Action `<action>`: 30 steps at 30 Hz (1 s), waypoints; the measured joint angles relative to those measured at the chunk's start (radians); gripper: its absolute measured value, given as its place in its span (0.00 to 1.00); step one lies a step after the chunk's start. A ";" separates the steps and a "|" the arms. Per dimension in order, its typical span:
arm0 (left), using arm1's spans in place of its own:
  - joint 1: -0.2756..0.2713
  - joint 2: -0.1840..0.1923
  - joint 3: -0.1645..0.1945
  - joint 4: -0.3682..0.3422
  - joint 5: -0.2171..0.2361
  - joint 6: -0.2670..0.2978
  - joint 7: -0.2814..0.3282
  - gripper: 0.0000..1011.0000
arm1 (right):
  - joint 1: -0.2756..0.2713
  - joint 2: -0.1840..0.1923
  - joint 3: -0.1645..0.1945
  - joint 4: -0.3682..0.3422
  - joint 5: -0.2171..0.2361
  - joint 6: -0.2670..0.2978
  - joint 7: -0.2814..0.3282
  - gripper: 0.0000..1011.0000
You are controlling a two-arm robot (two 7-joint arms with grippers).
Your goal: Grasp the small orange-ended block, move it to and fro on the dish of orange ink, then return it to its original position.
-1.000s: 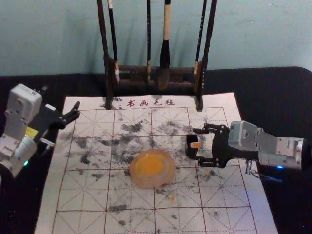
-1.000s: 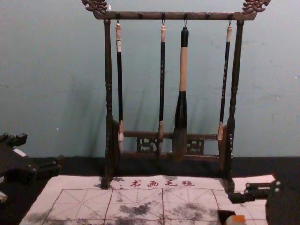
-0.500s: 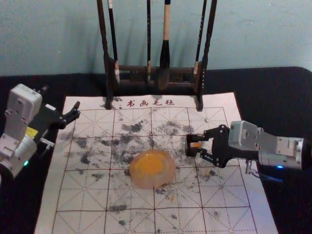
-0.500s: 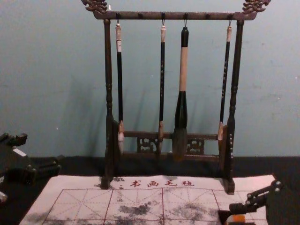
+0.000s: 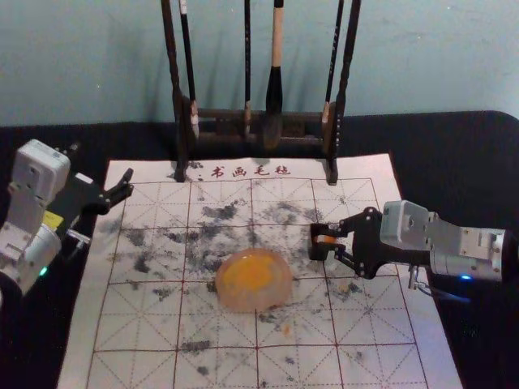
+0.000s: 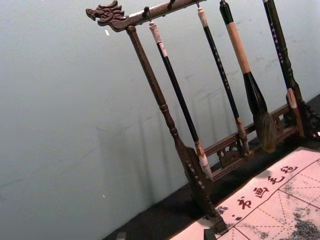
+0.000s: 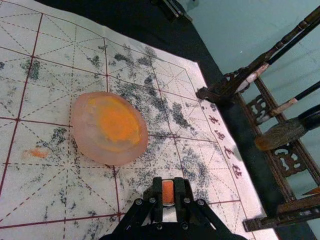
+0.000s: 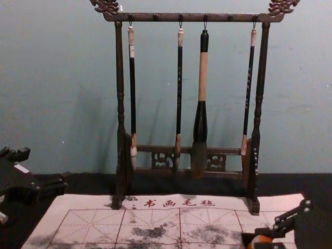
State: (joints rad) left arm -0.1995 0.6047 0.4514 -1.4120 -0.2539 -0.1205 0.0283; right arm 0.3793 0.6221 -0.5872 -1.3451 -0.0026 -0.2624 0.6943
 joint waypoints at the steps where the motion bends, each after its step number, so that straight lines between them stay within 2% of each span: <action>1: 0.000 0.000 0.000 0.000 0.000 0.000 0.000 0.99 | 0.000 0.000 0.000 0.000 0.000 0.000 0.000 0.13; 19: 0.000 0.000 0.000 0.000 0.000 0.000 0.000 0.99 | 0.008 0.016 0.009 -0.032 0.024 0.024 0.011 0.13; 25: 0.000 0.000 0.000 0.000 0.000 0.000 0.000 0.99 | 0.011 0.028 0.021 -0.054 0.063 0.052 0.031 0.13; 30: 0.000 0.000 0.000 0.000 0.000 0.000 0.000 0.99 | 0.009 0.039 0.036 -0.077 0.118 0.078 0.054 0.13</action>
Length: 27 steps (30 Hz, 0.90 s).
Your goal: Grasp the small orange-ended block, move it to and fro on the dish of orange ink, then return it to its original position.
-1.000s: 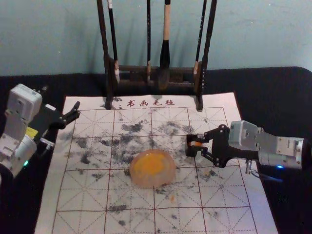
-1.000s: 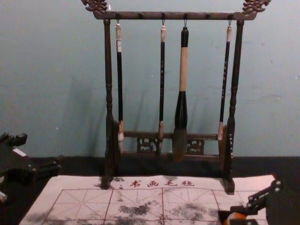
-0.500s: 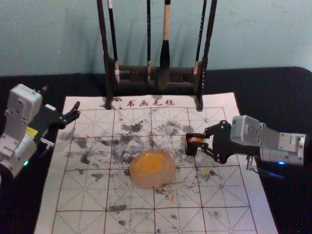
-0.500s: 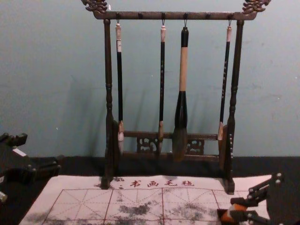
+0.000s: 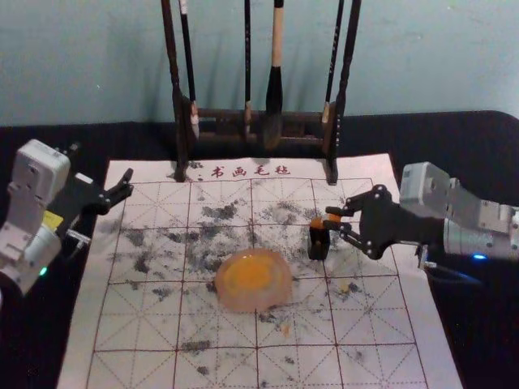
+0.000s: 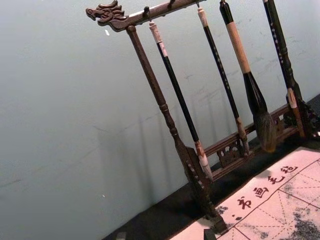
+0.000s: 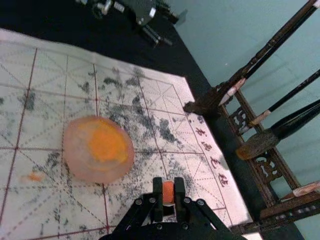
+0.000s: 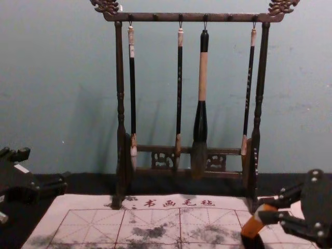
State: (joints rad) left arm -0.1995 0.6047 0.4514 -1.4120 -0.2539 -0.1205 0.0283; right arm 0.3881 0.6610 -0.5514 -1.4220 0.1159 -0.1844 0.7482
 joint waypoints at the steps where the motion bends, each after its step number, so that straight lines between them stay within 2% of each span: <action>1: 0.000 0.000 0.000 0.000 0.000 0.000 0.000 0.99 | -0.001 0.002 0.002 -0.003 0.010 0.005 0.004 0.13; 5: 0.000 0.000 0.000 0.000 0.000 0.000 0.000 0.99 | -0.002 0.011 0.014 -0.020 0.067 0.031 0.027 0.13; 9: 0.000 0.000 0.000 0.000 0.000 0.000 0.000 0.99 | -0.002 0.015 0.020 -0.028 0.105 0.050 0.041 0.13; 12: 0.000 0.000 0.000 0.000 0.000 0.000 0.000 0.99 | 0.007 0.016 0.026 -0.031 0.163 0.085 0.067 0.13; 15: 0.000 0.000 0.000 0.000 0.000 0.000 0.000 0.99 | 0.015 0.010 0.025 -0.029 0.199 0.116 0.083 0.13; 16: 0.000 0.000 0.000 0.000 0.000 0.000 0.000 0.99 | 0.022 0.005 0.022 -0.026 0.219 0.142 0.095 0.13; 22: 0.000 0.000 0.000 0.000 0.000 0.000 0.000 0.99 | 0.060 -0.022 -0.012 -0.009 0.259 0.218 0.127 0.13; 27: 0.000 0.000 0.000 0.000 0.000 0.000 0.000 0.99 | 0.091 -0.044 -0.046 0.009 0.261 0.238 0.142 0.13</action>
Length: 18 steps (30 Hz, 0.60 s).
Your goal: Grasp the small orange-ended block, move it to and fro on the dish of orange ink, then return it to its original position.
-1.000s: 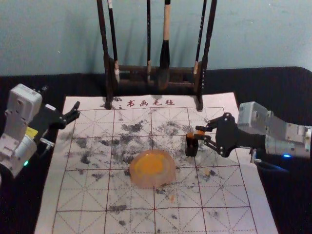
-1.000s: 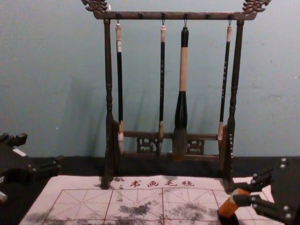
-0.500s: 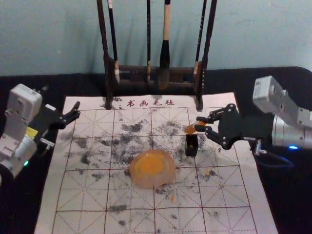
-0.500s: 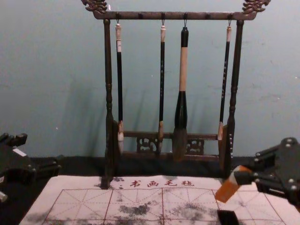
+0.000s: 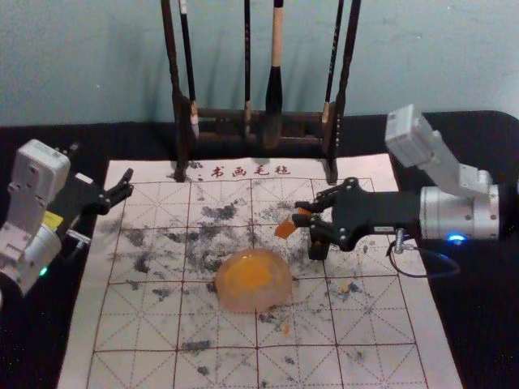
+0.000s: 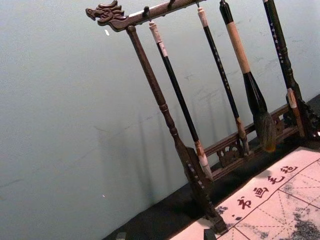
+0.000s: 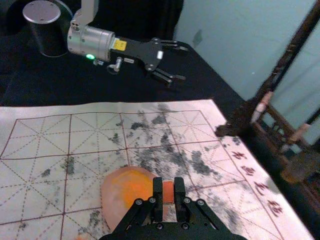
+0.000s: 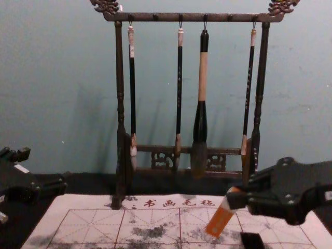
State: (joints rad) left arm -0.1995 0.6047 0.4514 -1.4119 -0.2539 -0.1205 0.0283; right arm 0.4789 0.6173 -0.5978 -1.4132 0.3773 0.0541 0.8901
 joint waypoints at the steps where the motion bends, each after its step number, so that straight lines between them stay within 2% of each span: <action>1: 0.000 0.000 0.000 0.000 0.000 0.000 0.000 0.99 | 0.008 -0.007 -0.012 0.006 -0.003 0.002 0.001 0.13; 8: 0.000 0.000 0.000 0.000 0.000 0.000 0.000 0.99 | 0.037 -0.031 -0.057 0.032 -0.019 0.001 0.013 0.13; 16: 0.000 0.000 0.000 0.000 0.000 0.000 0.000 0.99 | 0.093 -0.052 -0.129 0.075 -0.049 -0.014 0.055 0.13; 18: 0.000 0.000 0.000 0.000 0.000 0.000 0.000 0.99 | 0.099 -0.055 -0.135 0.080 -0.052 -0.015 0.058 0.13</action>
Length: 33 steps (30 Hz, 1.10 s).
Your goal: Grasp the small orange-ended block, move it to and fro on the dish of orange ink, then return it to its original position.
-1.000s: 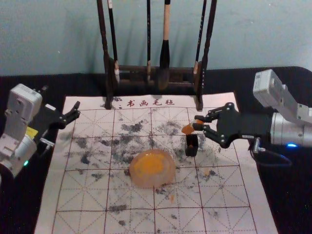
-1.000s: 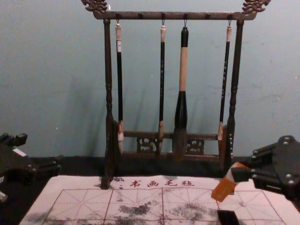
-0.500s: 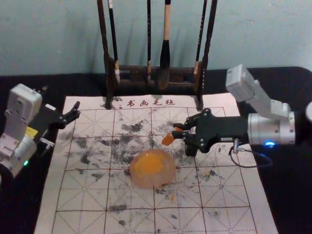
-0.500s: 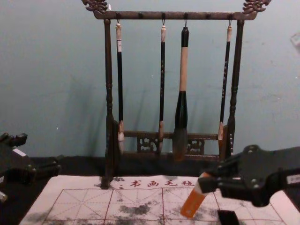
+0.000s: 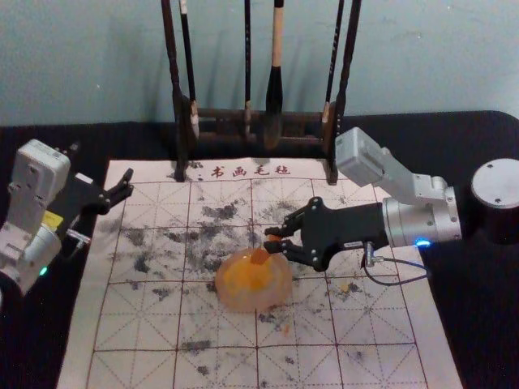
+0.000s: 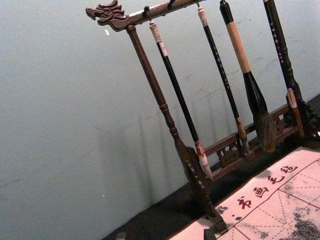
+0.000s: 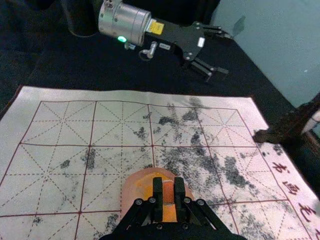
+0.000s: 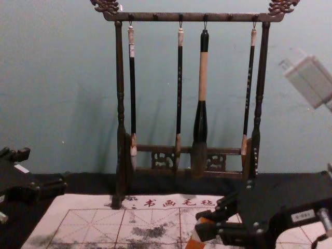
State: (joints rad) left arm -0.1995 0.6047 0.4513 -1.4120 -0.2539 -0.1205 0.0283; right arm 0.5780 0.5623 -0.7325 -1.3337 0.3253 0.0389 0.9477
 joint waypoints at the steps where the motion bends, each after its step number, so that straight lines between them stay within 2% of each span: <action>1: 0.000 0.000 0.000 0.000 0.000 0.000 0.000 0.99 | 0.010 -0.005 -0.010 0.010 -0.005 -0.003 0.006 0.13; 11: 0.000 0.000 0.000 0.000 0.000 0.000 0.000 0.99 | 0.082 -0.038 -0.071 0.079 -0.038 -0.014 0.027 0.13; 24: 0.000 0.000 0.000 0.000 0.000 0.000 0.000 0.99 | 0.134 -0.072 -0.108 0.138 -0.043 -0.015 0.035 0.13; 33: 0.000 0.000 0.000 0.000 0.000 0.000 0.000 0.99 | 0.150 -0.082 -0.128 0.162 -0.047 -0.015 0.044 0.13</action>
State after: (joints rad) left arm -0.1996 0.6047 0.4514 -1.4119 -0.2539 -0.1205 0.0283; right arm 0.7282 0.4805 -0.8603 -1.1716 0.2785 0.0235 0.9917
